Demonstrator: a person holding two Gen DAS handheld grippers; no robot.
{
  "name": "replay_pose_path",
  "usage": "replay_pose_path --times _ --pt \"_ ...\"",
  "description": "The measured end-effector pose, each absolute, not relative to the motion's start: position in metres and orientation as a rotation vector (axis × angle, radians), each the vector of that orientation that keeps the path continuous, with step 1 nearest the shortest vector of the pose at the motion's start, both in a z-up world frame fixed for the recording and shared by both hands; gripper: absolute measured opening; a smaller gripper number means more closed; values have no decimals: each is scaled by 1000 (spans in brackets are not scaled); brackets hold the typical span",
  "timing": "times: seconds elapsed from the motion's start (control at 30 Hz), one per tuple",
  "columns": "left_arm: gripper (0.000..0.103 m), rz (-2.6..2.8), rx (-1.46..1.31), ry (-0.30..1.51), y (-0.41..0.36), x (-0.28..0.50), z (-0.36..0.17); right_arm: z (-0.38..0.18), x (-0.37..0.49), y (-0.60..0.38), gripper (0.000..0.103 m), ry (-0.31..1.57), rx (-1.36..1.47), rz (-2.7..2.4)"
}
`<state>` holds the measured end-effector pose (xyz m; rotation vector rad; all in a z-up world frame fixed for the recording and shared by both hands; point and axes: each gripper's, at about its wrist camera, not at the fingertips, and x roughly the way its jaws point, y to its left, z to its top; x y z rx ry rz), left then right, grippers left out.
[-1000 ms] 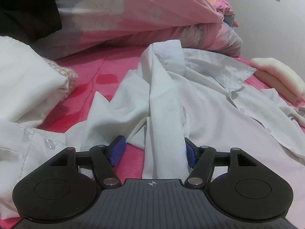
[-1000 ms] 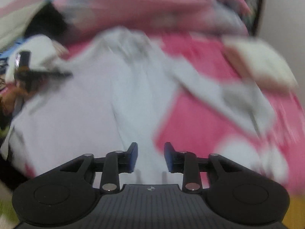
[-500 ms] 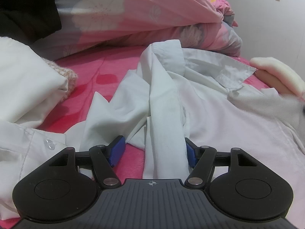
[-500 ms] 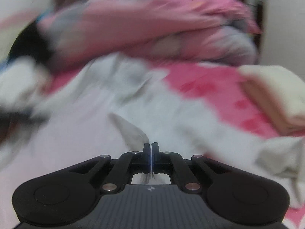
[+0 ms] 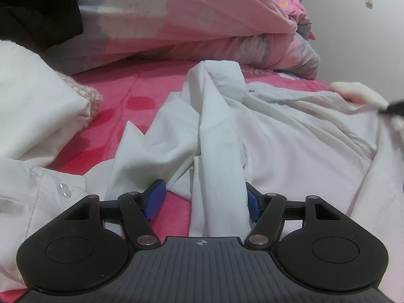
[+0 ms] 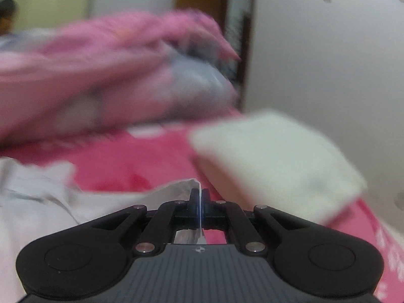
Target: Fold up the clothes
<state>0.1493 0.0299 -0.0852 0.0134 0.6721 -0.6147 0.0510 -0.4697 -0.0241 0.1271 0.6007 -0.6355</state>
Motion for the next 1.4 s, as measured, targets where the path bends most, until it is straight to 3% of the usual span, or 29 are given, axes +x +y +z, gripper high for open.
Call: replay_pose_path --times 0.1,0.17,0.23,0.33,0.4,0.57,0.77,1.13,1.4 --pt "65 -618 8 673 31 151 -85 -64 53 -500 3 799 273 -664" --pt "65 -618 6 672 32 151 -85 -64 36 -503 7 779 328 -664" --pt "64 -614 -4 672 33 151 -84 -50 14 -494 31 729 338 -657" --pt "58 -578 -73 668 44 155 -81 -15 -24 -469 41 637 280 -619" --pt "54 -553 -121 665 51 157 -78 9 -52 -449 42 576 248 -579" --pt "53 -495 -248 657 77 157 -67 44 -98 -397 43 523 276 -371" --pt "58 -440 -413 651 120 142 -37 51 -103 -317 42 576 208 -95" --pt "62 -262 -190 632 195 34 59 -32 -60 -159 41 744 16 481" --pt "63 -445 -175 838 166 -31 -7 -61 -115 -106 41 677 -196 732"
